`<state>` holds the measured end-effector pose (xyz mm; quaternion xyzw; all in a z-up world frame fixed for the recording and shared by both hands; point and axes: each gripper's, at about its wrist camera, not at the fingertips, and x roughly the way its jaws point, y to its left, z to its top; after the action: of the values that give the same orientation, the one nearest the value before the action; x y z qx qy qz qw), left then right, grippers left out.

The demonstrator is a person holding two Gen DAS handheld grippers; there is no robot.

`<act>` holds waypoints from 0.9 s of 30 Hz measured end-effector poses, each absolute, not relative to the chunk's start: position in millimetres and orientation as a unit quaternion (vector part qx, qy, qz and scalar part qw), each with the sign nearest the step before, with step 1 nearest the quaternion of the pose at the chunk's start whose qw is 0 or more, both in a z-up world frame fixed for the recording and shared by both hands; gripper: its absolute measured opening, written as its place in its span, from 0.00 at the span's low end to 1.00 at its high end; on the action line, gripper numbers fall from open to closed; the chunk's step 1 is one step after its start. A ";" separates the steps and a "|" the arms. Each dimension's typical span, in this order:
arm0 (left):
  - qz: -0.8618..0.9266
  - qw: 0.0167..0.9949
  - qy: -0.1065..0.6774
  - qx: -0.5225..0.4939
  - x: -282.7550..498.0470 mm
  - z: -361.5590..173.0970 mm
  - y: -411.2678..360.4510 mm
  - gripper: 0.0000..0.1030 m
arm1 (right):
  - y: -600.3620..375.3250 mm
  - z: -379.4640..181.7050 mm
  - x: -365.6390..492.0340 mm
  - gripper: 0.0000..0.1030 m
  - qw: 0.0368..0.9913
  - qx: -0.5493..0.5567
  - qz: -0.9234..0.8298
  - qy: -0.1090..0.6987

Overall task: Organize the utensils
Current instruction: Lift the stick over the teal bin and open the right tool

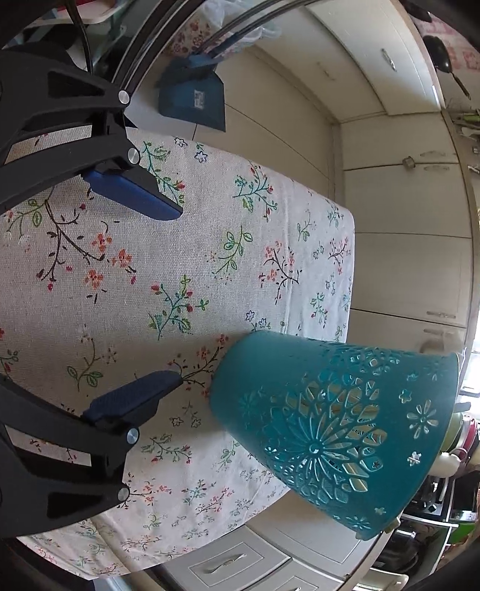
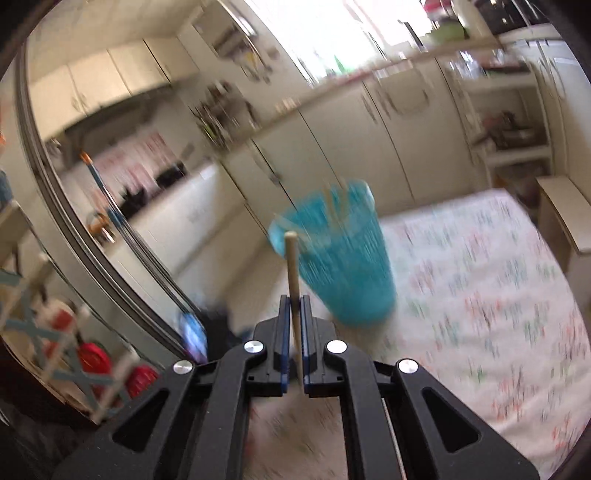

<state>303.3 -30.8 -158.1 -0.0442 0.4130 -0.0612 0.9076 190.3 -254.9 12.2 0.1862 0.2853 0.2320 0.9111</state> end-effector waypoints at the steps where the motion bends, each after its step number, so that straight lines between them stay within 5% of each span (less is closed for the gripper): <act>1: -0.061 0.907 0.413 -0.044 303.0 -158.0 -30.8 0.78 | -253.9 24.4 194.4 0.06 0.913 0.189 0.240 0.270; 15: -0.064 0.905 0.418 -0.048 308.8 -161.0 -30.0 0.78 | -242.3 115.6 257.2 0.05 0.952 0.153 0.214 0.154; 27: -0.066 0.905 0.418 -0.053 308.5 -161.4 -28.8 0.79 | -213.8 17.9 309.3 0.06 0.948 0.090 0.153 0.265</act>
<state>308.5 -28.8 -161.4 -0.0526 0.4179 -0.0656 0.9046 309.3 -213.8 17.9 0.0900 0.2652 0.1527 0.9478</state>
